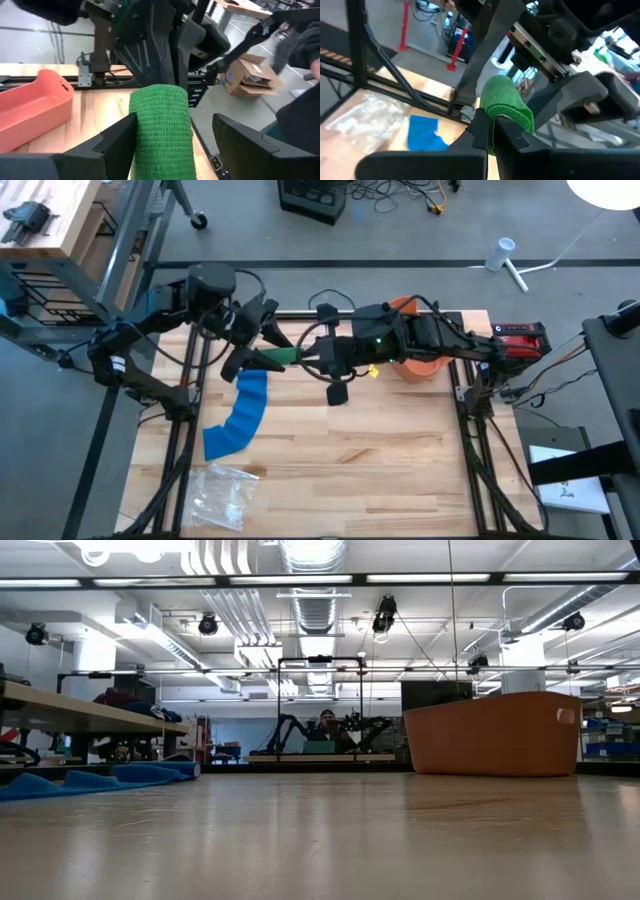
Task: Roll bandage
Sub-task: Roll the green bandage
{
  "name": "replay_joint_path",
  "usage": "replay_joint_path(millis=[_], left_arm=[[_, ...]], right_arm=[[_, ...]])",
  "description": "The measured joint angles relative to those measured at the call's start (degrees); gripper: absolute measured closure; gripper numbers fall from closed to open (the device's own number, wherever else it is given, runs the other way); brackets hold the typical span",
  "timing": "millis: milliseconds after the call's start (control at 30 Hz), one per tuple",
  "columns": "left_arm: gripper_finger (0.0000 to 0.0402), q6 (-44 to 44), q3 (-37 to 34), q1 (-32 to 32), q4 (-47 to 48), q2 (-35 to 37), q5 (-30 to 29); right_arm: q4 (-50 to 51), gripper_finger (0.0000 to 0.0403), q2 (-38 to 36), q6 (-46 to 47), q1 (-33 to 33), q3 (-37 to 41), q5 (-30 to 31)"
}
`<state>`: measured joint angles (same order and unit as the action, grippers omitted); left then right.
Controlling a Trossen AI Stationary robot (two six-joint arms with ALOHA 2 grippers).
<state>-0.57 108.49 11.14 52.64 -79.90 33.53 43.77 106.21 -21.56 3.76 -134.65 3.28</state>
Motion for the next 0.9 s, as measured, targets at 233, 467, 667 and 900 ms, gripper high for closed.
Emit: replay_joint_path(millis=[233, 467, 667, 900], left_arm=[[0.0151, -0.6, 0.0, 0.0, 0.0, -1.1, 8.1], [0.0159, -0.7, -0.1, -0.1, 0.4, -1.1, 8.8], [0.0167, -1.7, 0.1, -0.2, 0.0, -0.8, 11.2], [0.0175, -4.4, 0.0, -0.2, 0.1, -0.3, 11.3]], right_arm=[[-3.6, 0.0400, 0.0, 7.5, -0.5, 0.0, -1.7], [-6.3, 0.0400, 0.4, 24.5, -2.5, -0.1, -2.0], [-7.8, 0.0400, 0.4, 14.3, -2.7, -0.1, -8.6], [-7.5, 0.0400, 0.4, 3.7, -2.6, -0.1, -9.0]])
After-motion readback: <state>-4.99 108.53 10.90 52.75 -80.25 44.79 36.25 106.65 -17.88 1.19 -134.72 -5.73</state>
